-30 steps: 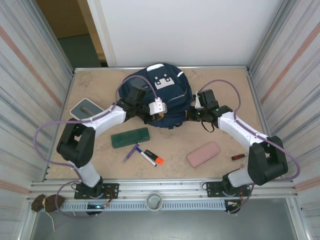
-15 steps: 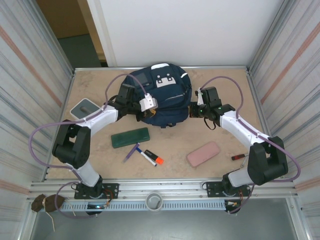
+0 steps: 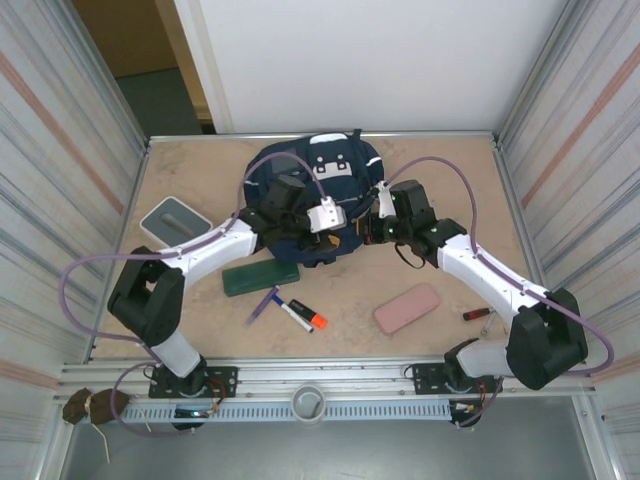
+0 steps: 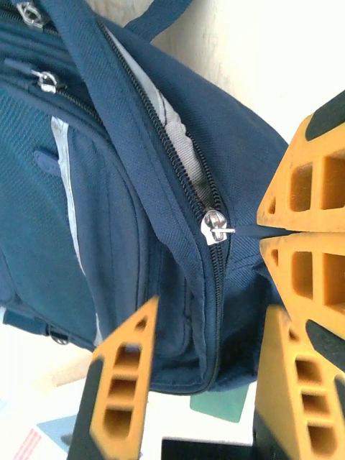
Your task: Pack the student bag
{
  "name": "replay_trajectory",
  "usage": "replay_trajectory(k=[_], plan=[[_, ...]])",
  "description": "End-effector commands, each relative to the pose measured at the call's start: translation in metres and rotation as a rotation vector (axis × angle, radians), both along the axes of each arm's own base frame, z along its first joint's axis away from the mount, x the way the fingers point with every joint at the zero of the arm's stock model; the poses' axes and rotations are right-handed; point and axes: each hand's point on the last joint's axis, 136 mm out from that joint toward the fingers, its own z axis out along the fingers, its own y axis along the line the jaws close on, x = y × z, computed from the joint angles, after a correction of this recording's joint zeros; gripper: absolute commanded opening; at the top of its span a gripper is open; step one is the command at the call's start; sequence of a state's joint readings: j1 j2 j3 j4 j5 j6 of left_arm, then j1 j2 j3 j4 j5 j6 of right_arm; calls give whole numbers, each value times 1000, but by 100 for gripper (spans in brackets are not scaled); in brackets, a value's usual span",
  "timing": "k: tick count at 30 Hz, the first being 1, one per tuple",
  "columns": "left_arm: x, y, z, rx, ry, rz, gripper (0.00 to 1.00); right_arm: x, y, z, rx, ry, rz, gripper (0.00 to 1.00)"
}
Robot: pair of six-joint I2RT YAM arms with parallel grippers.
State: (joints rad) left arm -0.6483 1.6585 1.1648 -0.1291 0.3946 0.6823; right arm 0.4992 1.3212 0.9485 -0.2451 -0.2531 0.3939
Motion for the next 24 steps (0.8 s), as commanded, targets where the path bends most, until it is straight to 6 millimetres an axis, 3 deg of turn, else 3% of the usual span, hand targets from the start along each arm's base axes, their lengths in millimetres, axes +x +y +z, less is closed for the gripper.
replay_trajectory(k=[1,4,7,9,14,17,24], plan=[[18,-4,2,40,-24,32,55,2,19,51,127,-112,38,0],[17,-8,3,43,-8,6,42,1,18,49,128,-109,30,0],[16,-7,5,36,-15,-20,17,2,12,44,102,-106,11,0],[15,-2,16,4,-16,-29,1,8,-4,34,40,-86,-50,0],[9,14,62,-159,-62,-67,0,23,-72,0,-162,-8,-290,0],[2,26,88,-270,-106,-98,0,29,-100,-11,-256,-5,-375,0],[0,47,114,-349,-157,-105,0,47,-125,-24,-327,0,-459,0]])
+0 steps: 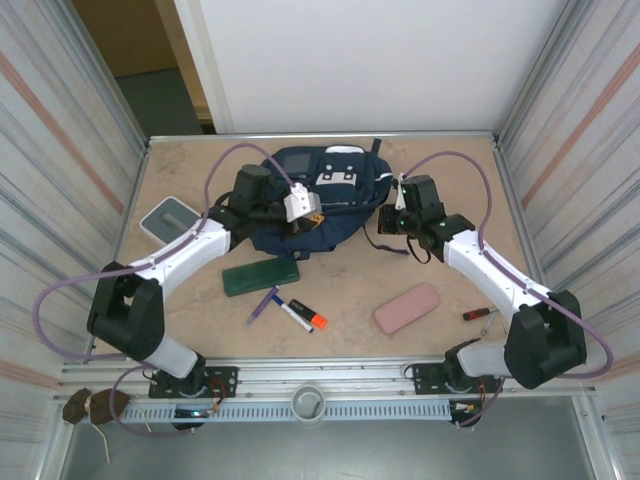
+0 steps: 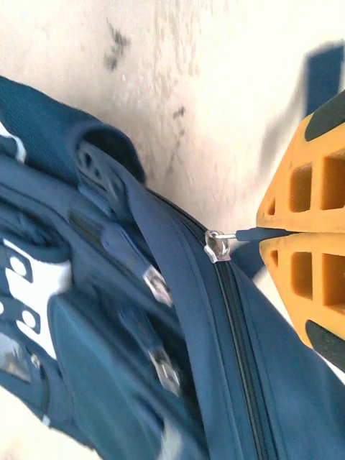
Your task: Pack the student bag
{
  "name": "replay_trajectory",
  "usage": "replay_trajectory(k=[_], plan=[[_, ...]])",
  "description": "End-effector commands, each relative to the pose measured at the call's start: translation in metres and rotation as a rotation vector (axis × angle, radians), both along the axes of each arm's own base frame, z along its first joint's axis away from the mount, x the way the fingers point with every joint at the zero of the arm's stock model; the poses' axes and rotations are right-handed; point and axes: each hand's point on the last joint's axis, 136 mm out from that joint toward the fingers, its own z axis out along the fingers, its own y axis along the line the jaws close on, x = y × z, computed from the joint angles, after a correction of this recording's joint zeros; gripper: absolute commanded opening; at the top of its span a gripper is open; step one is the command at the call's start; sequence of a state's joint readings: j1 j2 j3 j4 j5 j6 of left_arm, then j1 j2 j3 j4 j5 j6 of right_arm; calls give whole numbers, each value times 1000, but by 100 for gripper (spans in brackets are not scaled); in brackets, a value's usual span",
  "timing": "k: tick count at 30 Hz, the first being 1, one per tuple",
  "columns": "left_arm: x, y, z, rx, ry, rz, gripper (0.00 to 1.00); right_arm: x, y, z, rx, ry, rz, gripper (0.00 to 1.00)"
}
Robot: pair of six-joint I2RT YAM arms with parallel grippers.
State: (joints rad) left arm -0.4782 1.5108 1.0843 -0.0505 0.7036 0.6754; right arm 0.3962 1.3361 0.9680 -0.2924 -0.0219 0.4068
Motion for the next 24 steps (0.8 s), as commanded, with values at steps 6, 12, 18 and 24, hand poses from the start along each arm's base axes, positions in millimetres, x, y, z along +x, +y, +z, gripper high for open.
replay_trajectory(k=[6,12,18,24], plan=[[1,20,73,-175,-151,-24,0,37,-75,-40,-146,72,-217,0],[2,15,70,-193,-125,-53,0,43,-62,-42,43,120,-103,12],[1,4,54,-173,-85,-78,0,32,-48,0,398,107,-79,58],[4,-1,43,-157,-57,-87,0,76,-56,-30,490,189,-262,80]])
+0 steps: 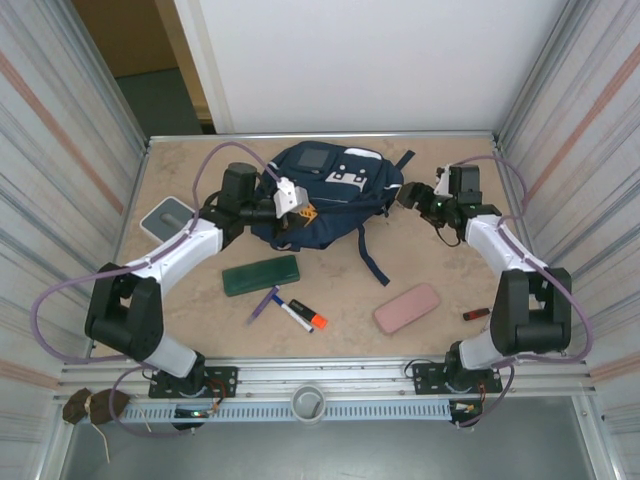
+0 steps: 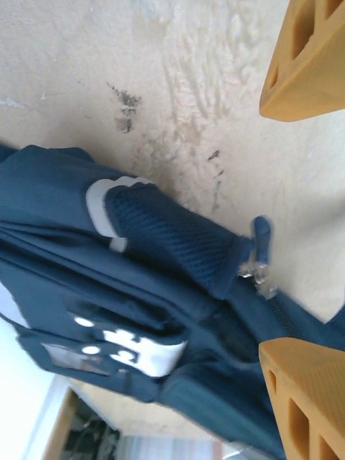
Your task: Pack the student bag
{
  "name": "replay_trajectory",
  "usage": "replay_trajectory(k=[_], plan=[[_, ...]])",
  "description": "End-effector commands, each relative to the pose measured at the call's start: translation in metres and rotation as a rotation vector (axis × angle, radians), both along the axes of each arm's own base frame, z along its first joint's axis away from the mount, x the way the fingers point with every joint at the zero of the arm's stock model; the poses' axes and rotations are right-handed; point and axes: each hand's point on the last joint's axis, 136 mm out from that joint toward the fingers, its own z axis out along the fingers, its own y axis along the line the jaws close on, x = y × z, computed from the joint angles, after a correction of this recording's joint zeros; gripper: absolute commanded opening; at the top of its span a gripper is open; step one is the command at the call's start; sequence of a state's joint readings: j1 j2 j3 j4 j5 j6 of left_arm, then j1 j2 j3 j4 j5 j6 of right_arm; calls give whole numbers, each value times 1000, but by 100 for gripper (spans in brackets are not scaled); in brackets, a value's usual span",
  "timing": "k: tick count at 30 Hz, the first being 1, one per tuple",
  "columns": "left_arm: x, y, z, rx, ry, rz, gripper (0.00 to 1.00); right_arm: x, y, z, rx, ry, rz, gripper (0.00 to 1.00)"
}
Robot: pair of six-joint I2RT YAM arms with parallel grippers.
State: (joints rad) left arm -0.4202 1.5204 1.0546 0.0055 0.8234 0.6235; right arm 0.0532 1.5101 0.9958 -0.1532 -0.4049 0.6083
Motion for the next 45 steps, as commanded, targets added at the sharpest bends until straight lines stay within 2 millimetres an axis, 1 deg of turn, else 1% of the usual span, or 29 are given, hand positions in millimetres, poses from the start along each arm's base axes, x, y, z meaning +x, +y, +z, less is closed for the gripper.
replay_trajectory(k=[1,3,4,5,6,8,9,10,12,13,15,18,20,21,22,24,26,28,30,31,32,33,34,35,37,40,42,44,45], plan=[[2,-13,42,-83,-115,-58,0,31,9,-19,113,74,-86,80],[2,-15,39,-80,-109,-62,0,47,9,-35,114,103,-117,80],[3,-16,36,-77,-103,-62,0,55,8,-42,115,112,-123,79],[4,-17,34,-75,-97,-65,0,62,11,-48,128,115,-114,74],[5,-18,30,-72,-89,-66,0,66,14,-51,146,109,-97,66],[8,-19,19,-56,-67,-64,0,72,21,-51,172,86,-62,40],[11,-20,13,-42,-57,-61,0,73,19,-52,162,82,-60,26],[15,-20,5,-22,-45,-50,0,71,15,-52,148,79,-63,16],[27,-18,-8,17,-19,-15,0,62,2,-53,128,79,-93,6],[35,-15,-14,42,-4,14,0,56,-6,-53,116,75,-114,3],[52,-8,-26,90,23,75,1,42,-19,-54,88,68,-154,2],[85,10,-47,184,47,226,5,16,-26,-58,42,70,-183,3],[106,26,-59,231,72,334,7,3,-20,-62,28,77,-171,3],[116,36,-63,250,91,396,8,-4,-14,-67,18,88,-155,4],[125,46,-67,261,114,454,10,-11,-4,-71,6,101,-119,5],[137,64,-69,256,157,554,21,-26,16,-79,-36,132,-36,10],[144,84,-67,236,195,662,33,-43,32,-82,-96,154,53,17],[143,103,-63,200,228,770,42,-60,35,-77,-178,159,112,25],[138,116,-55,145,258,867,47,-69,30,-60,-241,117,125,34],[134,119,-50,109,283,901,50,-72,29,-51,-255,89,132,38],[128,118,-45,57,326,917,53,-74,30,-40,-256,54,141,43],[122,114,-40,2,373,917,55,-73,34,-28,-246,12,157,47],[118,109,-36,-50,416,915,56,-71,40,-21,-227,-18,175,50],[113,101,-33,-107,467,907,57,-66,49,-15,-201,-47,197,51],[106,81,-32,-180,536,882,57,-51,61,-11,-158,-59,224,51],[96,39,-38,-133,542,850,57,-24,66,-30,-163,-6,221,45],[93,14,-48,-45,516,861,57,-11,65,-49,-140,35,201,36],[89,-5,-60,54,497,885,57,-7,61,-68,-112,88,175,30],[87,-13,-67,94,485,899,56,-9,60,-78,-96,113,168,26]])
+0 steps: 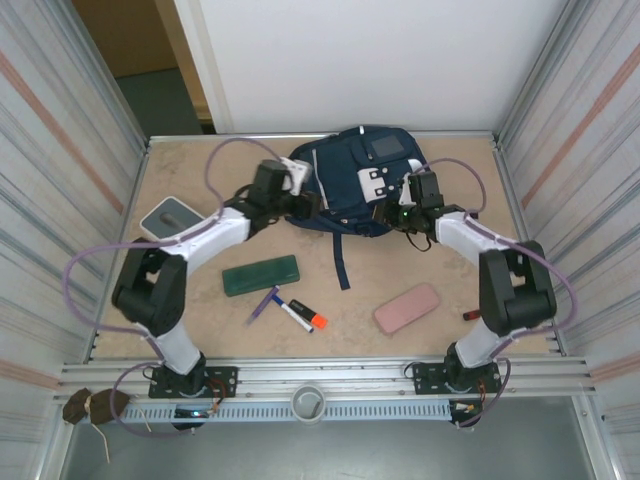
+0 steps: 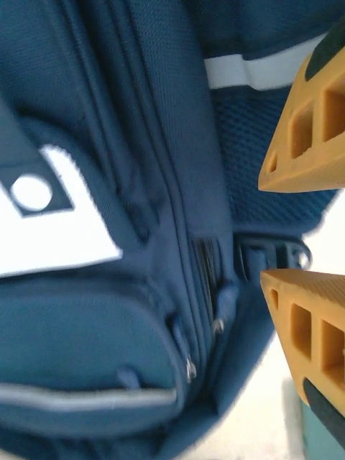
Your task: Pack the student bag
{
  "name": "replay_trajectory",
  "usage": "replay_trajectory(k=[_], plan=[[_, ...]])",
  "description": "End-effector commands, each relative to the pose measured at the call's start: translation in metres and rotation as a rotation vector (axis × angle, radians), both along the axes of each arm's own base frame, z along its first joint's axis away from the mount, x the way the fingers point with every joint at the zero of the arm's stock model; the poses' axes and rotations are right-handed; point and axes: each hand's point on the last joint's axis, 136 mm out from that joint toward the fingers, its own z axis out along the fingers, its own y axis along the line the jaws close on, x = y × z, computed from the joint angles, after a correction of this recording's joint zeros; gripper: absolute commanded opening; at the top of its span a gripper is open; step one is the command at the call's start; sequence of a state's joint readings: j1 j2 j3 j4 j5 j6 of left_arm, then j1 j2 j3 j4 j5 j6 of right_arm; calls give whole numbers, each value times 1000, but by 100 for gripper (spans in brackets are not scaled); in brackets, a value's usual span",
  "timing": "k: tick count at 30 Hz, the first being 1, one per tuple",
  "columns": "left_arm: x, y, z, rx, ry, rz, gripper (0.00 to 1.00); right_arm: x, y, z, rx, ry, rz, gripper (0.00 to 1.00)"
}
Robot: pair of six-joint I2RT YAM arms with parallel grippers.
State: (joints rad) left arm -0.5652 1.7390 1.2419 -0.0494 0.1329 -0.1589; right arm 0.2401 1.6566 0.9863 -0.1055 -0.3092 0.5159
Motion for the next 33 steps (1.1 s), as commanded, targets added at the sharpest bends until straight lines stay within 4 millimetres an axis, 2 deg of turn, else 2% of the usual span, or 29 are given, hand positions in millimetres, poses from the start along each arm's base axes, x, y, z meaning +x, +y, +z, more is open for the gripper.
replay_trajectory(k=[1,5,9,15,17,18,24,29,33], plan=[[-2,-16,-14,125,26,78,57,-1,-2,-26,47,77,-28,24],[-8,-42,-36,216,34,98,61,-19,3,-49,84,123,-46,17],[-4,-51,-52,311,16,135,67,-32,6,-61,141,141,-69,13],[2,-54,-74,366,47,162,69,-41,10,-64,167,132,-79,11],[4,-55,-72,372,43,172,70,-42,9,-64,168,127,-80,11],[4,-57,-86,394,59,170,71,-42,9,-65,166,128,-78,11],[3,-69,-98,419,59,171,78,-44,11,-70,173,139,-66,11],[9,-55,-103,500,12,224,75,-46,11,-72,173,143,-58,11],[13,-52,-102,527,-12,222,65,-47,7,-75,155,147,-60,10]])
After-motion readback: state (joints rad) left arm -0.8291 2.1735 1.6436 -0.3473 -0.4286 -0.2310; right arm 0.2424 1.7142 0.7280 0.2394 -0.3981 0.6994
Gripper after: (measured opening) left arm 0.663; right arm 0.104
